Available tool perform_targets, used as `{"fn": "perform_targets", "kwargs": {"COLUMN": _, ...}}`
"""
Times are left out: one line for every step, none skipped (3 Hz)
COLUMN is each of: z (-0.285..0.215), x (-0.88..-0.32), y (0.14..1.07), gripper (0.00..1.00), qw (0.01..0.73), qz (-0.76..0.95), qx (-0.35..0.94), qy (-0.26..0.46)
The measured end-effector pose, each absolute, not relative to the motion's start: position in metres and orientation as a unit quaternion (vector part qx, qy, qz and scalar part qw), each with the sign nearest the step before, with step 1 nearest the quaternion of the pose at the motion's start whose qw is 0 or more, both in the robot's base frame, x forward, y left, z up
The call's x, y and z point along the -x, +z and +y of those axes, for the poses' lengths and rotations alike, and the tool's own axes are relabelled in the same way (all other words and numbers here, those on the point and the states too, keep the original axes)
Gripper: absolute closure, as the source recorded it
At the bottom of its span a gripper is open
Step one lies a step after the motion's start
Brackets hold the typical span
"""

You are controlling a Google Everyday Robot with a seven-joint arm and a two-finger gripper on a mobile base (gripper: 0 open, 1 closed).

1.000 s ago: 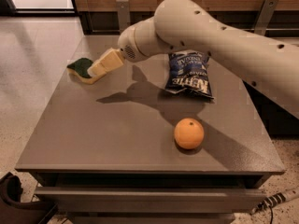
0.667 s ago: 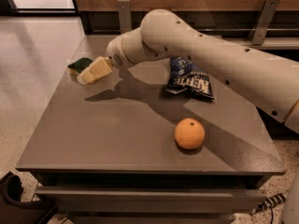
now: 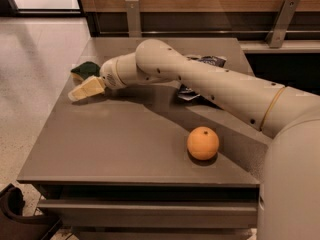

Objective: Pick sponge

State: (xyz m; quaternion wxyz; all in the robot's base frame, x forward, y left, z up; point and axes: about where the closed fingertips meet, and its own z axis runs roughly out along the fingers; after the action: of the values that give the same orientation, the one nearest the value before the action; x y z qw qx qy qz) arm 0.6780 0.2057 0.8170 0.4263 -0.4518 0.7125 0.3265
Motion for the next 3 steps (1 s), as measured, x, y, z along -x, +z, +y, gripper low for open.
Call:
{"fn": "perform_targets", "kwargs": {"z": 0.2056, "x": -0.6753, "y": 0.8208, "gripper": 0.34, "qw": 0.425, "qz": 0.712, "qx": 0.456, "qy": 0.324}}
{"fn": "perform_targets", "kwargs": {"z": 0.2073, "x": -0.6745, "y": 0.8199, "gripper": 0.56, "qw": 0.424, "qz": 0.711, "qx": 0.457, "qy": 0.325}}
{"fn": "perform_targets", "kwargs": {"z": 0.2101, "x": -0.6732, "y": 0.8188, "gripper": 0.87, "qw": 0.423, "qz": 0.711, "qx": 0.458, "qy": 0.326}}
